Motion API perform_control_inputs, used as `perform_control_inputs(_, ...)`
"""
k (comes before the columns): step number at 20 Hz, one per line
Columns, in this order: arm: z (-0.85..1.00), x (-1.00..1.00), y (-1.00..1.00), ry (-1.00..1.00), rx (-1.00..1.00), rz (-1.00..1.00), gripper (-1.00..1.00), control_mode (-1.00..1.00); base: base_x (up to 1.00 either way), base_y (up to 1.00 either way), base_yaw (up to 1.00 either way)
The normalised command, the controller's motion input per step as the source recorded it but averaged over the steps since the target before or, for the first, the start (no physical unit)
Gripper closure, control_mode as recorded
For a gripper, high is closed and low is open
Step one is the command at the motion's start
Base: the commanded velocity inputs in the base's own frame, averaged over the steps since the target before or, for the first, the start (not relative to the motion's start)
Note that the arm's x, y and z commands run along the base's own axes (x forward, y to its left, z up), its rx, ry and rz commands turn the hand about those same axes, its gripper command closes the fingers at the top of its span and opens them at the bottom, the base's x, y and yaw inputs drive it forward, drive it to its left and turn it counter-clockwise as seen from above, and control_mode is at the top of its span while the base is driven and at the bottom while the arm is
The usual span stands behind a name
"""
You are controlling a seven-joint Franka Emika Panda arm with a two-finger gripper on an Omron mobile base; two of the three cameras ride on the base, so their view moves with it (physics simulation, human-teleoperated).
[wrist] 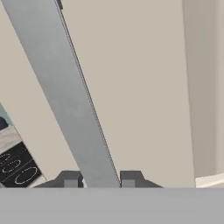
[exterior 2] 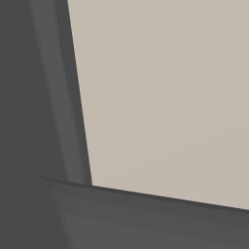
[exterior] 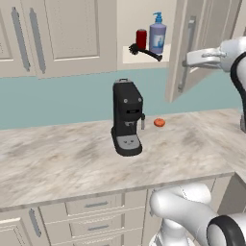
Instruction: Pick the dish brush and soap dispenser from the cabinet and place them on the counter.
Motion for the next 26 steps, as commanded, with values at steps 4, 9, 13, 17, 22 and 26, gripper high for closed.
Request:
perform_control_inputs(4,-0.07,-0.25,-0.47,0.05,0.02,0.10,1.00,-1.00,0.00,0.00,0.00)
perform_control_inputs(9,-0.08,-0.25,-0.47,0.03,0.03,0.10,1.00,-1.00,0.00,0.00,0.00)
perform_control_inputs(13,-0.17,-0.06,-0.22,0.03,0.02,0.10,-1.00,-1.00,0.00,0.00,0.00)
perform_control_inputs(17,-0.07,-0.02,-0.24,0.01,0.04,0.09,-1.00,-1.00,0.00,0.00,0.00)
perform_control_inputs(22,0.00,-0.02,-0.12,0.00,0.04,0.11,-1.00,-1.00,0.00,0.00,0.00)
perform_control_inputs(26,0.00,-0.07,0.00,-0.01,0.06,0.14,-1.00,-1.00,0.00,0.00,0.00)
